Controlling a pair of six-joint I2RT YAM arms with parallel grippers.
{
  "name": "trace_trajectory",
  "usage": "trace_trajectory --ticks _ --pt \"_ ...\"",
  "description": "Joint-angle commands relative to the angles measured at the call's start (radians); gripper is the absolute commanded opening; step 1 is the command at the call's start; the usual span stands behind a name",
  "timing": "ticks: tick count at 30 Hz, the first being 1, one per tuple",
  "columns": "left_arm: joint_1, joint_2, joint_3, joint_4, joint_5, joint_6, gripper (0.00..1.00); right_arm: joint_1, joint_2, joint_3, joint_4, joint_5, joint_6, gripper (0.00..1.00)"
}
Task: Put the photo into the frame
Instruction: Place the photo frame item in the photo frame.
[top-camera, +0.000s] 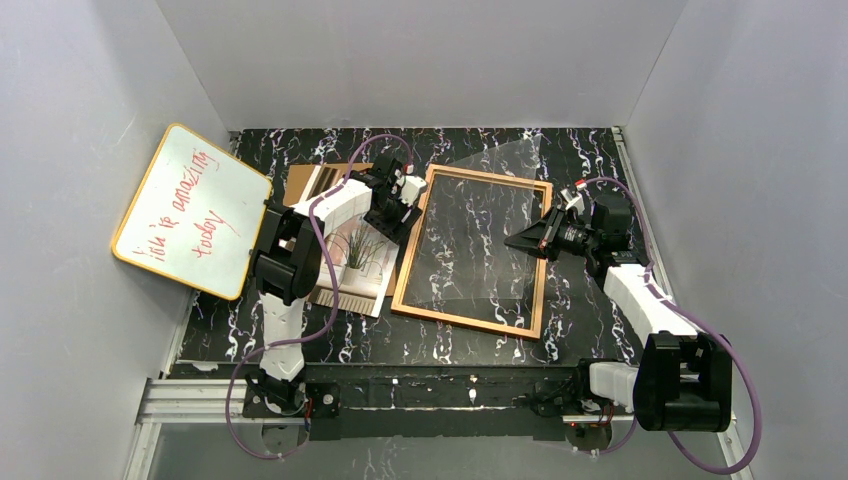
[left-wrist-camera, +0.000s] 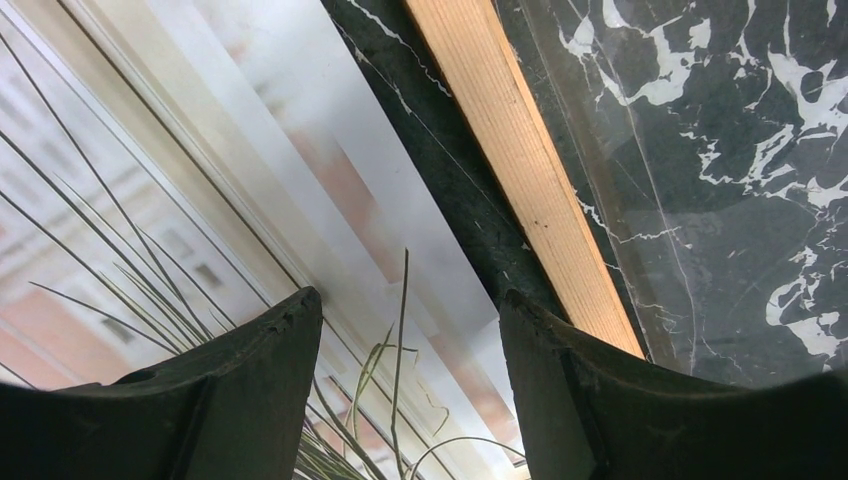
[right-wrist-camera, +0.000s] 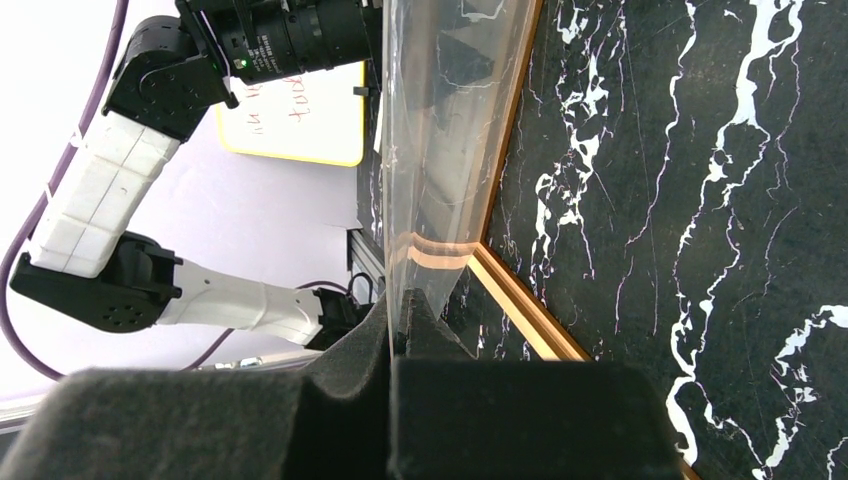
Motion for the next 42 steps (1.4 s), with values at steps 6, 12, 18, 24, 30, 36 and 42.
trace_trajectory --ticks 6,12,18,24,30,36,42 --pt "0.035 -0.028 0.012 -0.036 0.063 -0.033 0.63 0.001 -0.045 0.046 0.079 -0.036 0.045 0.01" --pt "0.074 -0.021 0.035 -0.037 0.053 -0.045 0.62 0.001 -0.053 0.031 0.093 -0.03 0.052 0.01" --pt "0.084 -0.022 0.03 -0.037 0.031 -0.033 0.62 0.001 -0.009 -0.038 0.164 -0.036 0.063 0.01" --pt "0.083 -0.022 0.005 -0.033 0.049 -0.033 0.62 0.001 0.008 -0.017 0.048 -0.015 -0.076 0.01" --pt "0.081 -0.021 0.0 -0.033 0.057 -0.031 0.62 0.001 0.02 -0.043 0.026 0.015 -0.11 0.01" --pt "0.067 -0.026 -0.011 -0.031 0.061 -0.028 0.62 0.001 0.017 -0.061 0.017 0.033 -0.121 0.01" --pt "0.054 -0.022 -0.008 -0.03 0.06 -0.03 0.62 -0.003 0.002 -0.047 -0.057 0.059 -0.173 0.01"
